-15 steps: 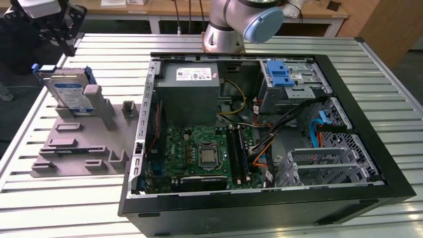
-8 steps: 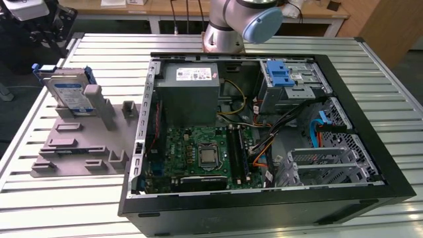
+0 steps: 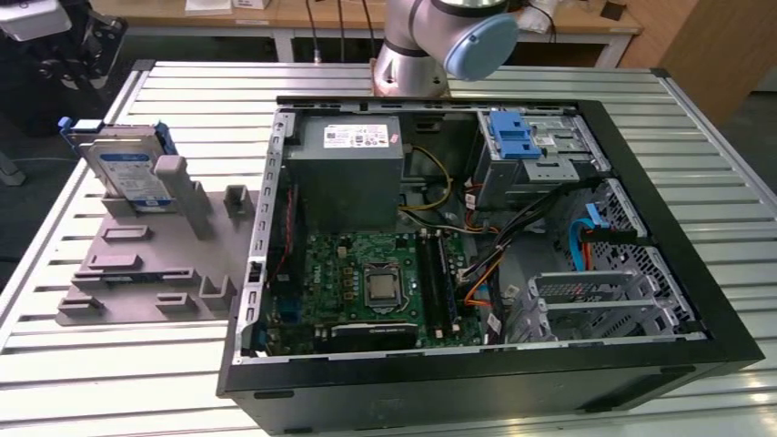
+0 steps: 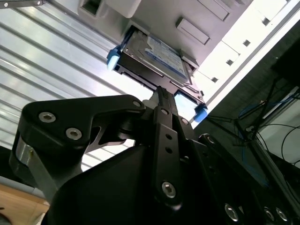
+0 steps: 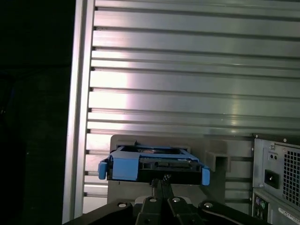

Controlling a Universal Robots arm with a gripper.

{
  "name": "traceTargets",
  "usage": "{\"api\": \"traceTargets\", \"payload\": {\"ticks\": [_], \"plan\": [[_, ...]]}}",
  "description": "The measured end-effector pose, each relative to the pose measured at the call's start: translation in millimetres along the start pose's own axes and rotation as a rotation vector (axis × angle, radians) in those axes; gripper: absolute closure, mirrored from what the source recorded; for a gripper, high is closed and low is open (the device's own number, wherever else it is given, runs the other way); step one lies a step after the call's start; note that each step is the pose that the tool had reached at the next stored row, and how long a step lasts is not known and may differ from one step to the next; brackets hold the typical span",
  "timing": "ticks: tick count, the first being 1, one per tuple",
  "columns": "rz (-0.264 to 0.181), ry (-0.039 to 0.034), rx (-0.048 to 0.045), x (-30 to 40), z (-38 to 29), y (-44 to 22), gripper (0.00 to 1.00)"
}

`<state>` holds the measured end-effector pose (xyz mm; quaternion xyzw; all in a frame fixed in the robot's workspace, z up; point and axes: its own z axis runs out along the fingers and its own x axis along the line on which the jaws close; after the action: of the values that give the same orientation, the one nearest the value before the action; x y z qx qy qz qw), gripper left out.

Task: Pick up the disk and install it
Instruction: 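Reach for the disk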

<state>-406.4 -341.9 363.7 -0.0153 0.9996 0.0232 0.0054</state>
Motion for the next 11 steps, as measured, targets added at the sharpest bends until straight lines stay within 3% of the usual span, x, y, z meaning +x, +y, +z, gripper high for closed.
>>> {"api": "traceTargets", "payload": {"ticks": [11], "plan": [[0.0,0.0,0.0,16.6,1.2,1.7,0.89]]}}
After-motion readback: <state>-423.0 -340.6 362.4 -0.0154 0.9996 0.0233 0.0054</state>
